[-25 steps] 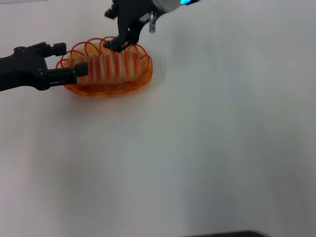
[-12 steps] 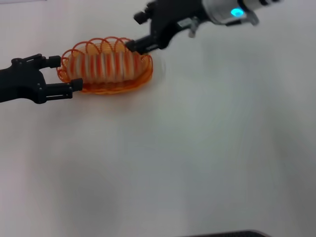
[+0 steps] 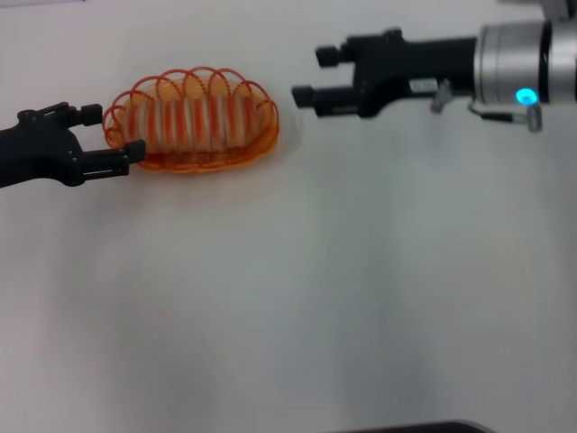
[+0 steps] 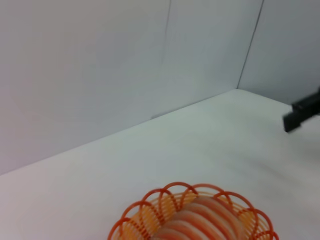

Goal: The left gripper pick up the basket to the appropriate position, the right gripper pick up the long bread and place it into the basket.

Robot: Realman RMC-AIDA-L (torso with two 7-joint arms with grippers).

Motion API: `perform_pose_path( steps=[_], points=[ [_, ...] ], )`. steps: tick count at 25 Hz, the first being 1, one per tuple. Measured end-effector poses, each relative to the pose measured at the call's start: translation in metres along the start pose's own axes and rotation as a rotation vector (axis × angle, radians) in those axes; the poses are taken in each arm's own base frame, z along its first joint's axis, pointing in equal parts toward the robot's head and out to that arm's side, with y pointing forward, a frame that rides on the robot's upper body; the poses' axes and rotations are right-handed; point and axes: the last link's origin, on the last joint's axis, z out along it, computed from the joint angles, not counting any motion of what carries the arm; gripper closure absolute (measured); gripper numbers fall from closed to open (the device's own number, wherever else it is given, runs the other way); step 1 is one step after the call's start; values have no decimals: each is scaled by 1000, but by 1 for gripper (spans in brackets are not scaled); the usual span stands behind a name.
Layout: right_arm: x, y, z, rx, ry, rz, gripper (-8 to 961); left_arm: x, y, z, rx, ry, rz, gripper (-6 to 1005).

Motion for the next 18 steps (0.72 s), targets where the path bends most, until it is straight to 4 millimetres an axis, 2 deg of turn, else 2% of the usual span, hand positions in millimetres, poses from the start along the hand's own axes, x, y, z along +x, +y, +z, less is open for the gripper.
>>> perform_pose_path(
  steps=[4, 8, 18],
  points=[
    [29, 5, -7, 2, 26, 43, 223, -3, -1, 3, 10, -7, -14, 99],
    [48, 13, -15, -18, 36, 33, 223, -4, -2, 4, 17, -11, -20, 99],
    [60, 17, -23, -34, 51, -31, 223, -8, -8, -1, 46, -42, -17, 99]
  ],
)
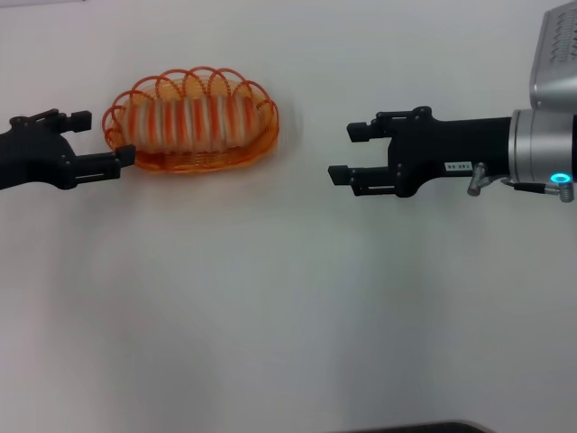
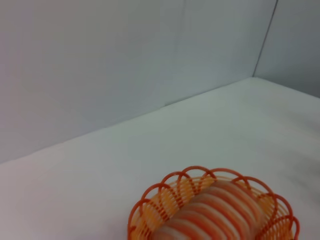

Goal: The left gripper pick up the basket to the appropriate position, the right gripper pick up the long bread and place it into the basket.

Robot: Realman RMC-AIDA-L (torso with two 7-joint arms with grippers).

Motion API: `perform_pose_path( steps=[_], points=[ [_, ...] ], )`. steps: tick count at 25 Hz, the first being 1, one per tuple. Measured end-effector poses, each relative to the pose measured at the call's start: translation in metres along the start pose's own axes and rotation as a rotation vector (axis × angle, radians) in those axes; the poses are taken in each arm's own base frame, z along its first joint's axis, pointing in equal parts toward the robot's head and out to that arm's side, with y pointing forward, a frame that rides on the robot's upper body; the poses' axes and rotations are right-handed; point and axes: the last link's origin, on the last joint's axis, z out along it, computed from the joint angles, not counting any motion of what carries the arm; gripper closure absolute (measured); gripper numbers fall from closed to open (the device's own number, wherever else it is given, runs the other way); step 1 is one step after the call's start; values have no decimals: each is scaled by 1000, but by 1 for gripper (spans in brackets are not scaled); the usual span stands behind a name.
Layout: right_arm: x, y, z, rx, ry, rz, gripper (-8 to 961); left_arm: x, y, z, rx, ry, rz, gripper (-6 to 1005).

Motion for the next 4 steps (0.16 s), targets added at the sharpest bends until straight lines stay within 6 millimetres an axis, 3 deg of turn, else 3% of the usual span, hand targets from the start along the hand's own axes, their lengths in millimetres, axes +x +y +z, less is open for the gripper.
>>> perform_pose_path(
  steps=[4],
  points=[
    [6, 0, 0, -1, 26, -16, 223, -2, -1, -2, 9, -7, -1, 99]
  ],
)
